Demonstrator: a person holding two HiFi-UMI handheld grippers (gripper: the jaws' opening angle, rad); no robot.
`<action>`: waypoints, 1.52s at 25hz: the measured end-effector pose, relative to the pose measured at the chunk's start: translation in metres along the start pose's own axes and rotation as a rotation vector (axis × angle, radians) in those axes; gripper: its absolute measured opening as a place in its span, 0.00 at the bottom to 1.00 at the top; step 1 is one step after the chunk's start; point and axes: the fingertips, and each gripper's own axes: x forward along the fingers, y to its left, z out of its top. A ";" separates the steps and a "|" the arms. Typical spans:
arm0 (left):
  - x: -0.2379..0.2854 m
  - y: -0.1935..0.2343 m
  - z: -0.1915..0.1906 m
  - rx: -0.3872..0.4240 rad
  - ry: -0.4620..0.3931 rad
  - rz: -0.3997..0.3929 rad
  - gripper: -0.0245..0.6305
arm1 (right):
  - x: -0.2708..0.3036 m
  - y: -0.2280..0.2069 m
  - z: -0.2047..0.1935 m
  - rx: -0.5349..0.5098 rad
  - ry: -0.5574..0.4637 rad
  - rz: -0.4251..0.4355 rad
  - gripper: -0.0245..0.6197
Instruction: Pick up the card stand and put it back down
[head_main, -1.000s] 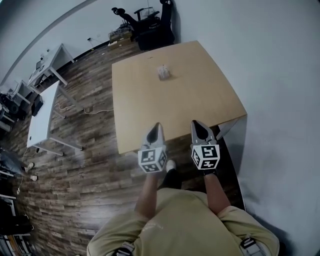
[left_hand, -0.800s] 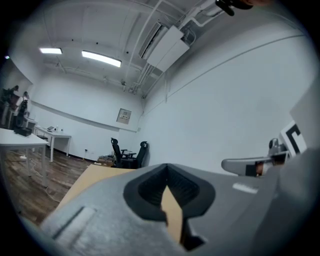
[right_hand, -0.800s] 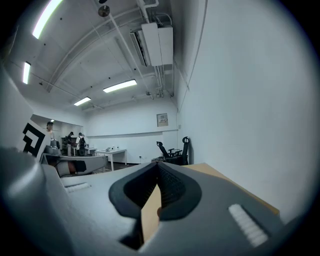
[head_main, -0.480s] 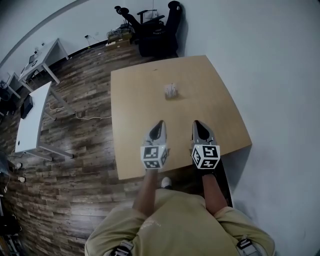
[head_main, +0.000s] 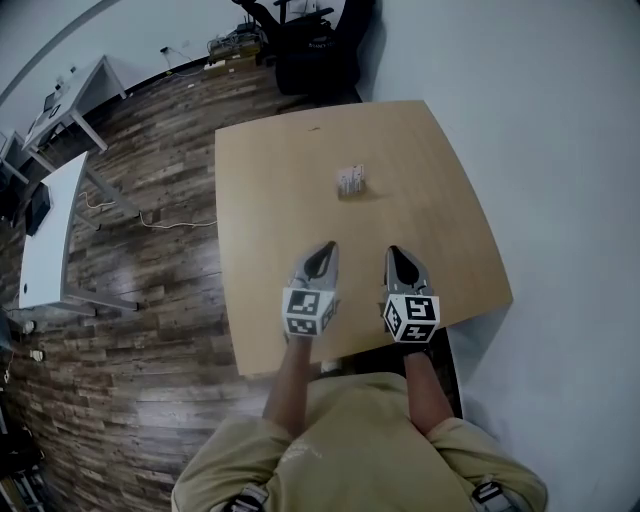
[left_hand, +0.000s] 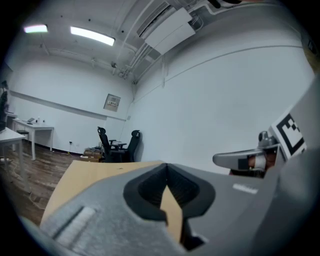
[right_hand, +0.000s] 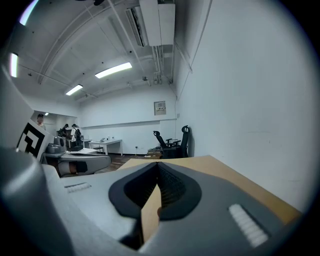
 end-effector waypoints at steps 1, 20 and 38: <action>0.005 0.003 -0.006 0.007 0.018 -0.012 0.04 | 0.005 -0.003 -0.003 0.004 0.007 0.000 0.05; 0.109 0.113 -0.084 0.044 0.173 -0.015 0.13 | 0.139 -0.069 -0.055 0.064 0.163 0.120 0.05; 0.261 0.114 -0.152 0.097 0.336 -0.253 0.64 | 0.188 -0.134 -0.129 0.154 0.330 0.145 0.05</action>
